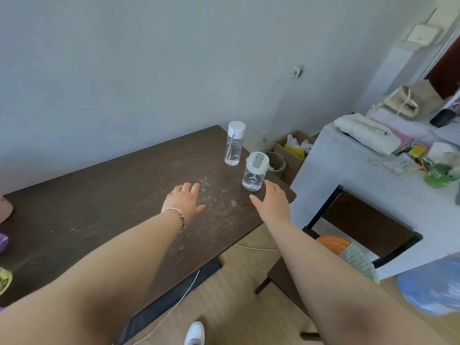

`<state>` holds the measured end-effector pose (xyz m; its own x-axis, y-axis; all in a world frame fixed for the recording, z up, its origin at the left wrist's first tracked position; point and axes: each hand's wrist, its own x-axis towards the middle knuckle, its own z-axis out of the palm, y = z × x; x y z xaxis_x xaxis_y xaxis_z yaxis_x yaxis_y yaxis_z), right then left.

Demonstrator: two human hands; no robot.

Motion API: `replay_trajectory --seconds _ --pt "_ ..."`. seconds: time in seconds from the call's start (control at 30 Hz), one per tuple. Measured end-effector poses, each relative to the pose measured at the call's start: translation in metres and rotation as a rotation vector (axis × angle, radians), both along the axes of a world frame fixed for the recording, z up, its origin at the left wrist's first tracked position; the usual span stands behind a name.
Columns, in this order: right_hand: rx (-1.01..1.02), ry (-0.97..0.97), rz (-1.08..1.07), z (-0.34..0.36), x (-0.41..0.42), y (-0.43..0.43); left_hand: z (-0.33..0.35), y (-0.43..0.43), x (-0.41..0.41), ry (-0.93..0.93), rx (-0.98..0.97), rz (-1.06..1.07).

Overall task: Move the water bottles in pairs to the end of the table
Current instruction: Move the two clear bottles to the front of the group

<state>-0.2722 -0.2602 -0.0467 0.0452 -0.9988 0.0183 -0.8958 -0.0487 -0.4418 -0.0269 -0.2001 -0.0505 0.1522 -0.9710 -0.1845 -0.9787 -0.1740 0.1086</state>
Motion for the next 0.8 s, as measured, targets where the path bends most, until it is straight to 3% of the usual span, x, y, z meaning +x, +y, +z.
replay_trajectory --seconds 0.43,0.8 --pt "0.026 -0.107 -0.175 -0.015 0.013 -0.094 -0.002 -0.131 0.034 0.14 -0.006 0.017" --pt "0.027 -0.132 -0.005 -0.054 0.016 -0.173 -0.003 -0.223 0.015 0.236 -0.041 0.106"
